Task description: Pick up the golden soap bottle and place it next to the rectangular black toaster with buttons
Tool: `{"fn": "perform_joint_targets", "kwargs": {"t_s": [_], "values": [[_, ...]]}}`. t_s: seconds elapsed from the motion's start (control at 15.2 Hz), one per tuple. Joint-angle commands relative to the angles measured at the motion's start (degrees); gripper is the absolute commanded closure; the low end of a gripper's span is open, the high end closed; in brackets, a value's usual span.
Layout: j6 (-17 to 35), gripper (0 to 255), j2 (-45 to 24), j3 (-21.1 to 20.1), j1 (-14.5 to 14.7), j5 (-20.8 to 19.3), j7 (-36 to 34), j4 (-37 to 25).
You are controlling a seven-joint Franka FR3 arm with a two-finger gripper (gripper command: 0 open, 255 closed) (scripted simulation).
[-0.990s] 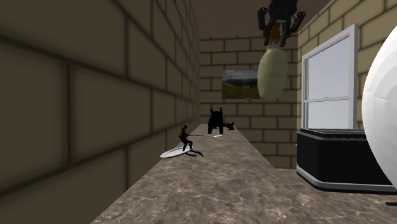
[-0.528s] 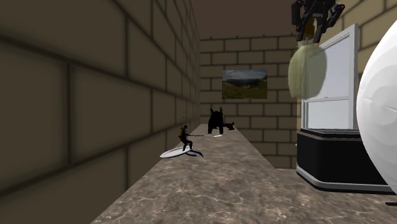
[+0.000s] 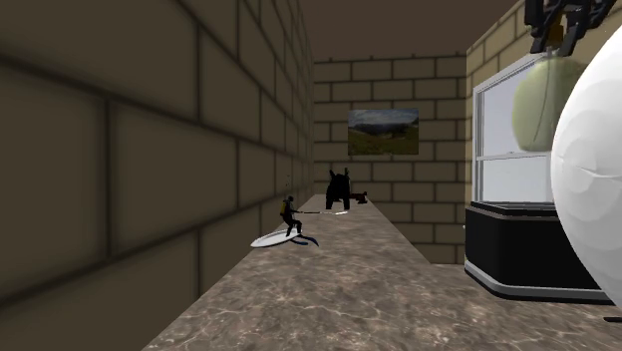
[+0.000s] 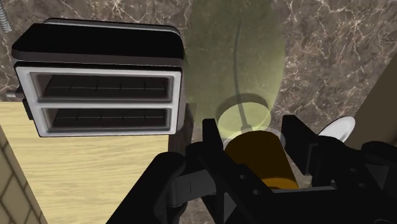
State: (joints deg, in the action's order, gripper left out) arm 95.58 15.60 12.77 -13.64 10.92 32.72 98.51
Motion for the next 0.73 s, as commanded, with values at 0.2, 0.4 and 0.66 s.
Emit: {"fn": "perform_joint_targets", "kwargs": {"t_s": [0.2,0.4,0.66], "values": [[-2.4,255,-3.3,5.3,-2.3,1.1,7.5,-3.9],[-4.2,255,-6.2,8.6,-3.8,2.3,11.9,-7.4],[-7.1,255,-11.4,13.0,-6.2,4.8,18.1,-13.3]]}}
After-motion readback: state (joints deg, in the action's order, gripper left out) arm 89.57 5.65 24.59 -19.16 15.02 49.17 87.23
